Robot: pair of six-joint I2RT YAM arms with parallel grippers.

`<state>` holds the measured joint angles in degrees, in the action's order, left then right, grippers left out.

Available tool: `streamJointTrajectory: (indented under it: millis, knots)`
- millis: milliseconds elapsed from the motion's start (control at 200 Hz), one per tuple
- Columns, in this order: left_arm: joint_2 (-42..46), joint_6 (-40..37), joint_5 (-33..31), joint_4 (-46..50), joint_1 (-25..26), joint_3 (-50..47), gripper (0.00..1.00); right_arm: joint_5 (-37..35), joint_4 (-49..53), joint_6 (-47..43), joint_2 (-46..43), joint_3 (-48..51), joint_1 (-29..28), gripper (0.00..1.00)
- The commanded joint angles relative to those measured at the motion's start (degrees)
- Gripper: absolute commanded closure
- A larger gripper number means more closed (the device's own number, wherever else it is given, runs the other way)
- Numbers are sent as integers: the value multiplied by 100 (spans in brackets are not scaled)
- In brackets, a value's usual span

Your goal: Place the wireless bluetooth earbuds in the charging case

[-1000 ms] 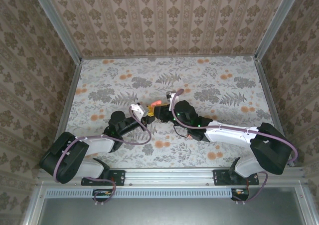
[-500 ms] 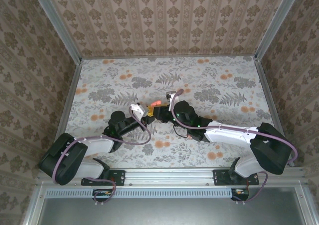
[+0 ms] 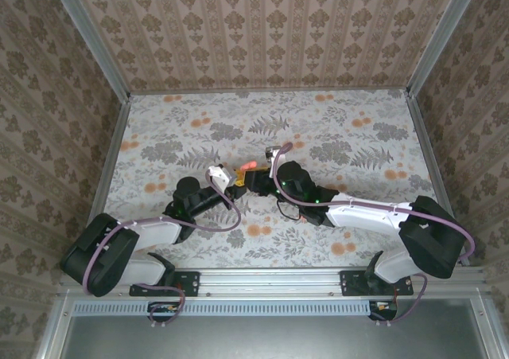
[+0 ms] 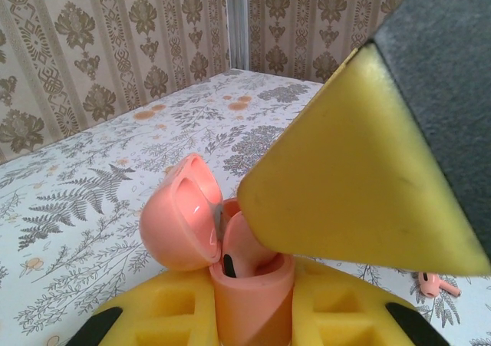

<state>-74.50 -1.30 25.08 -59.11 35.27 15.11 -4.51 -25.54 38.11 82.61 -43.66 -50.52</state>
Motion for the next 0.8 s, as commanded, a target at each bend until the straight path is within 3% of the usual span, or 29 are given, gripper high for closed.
streamJointTrajectory:
  millis: [0,270,610,795]
  knots:
    - [177,79,1,-361,33,219,91,-130,316,39,-61,-55,-30,62]
    - [180,87,6,-347,33,211,91,-179,479,-94,-245,-164,-36,55]
    - [182,130,138,-339,33,202,91,-245,1010,-544,-1272,-282,-9,49]
    - [242,71,511,-343,33,209,92,536,1497,-1388,-1573,-310,285,47]
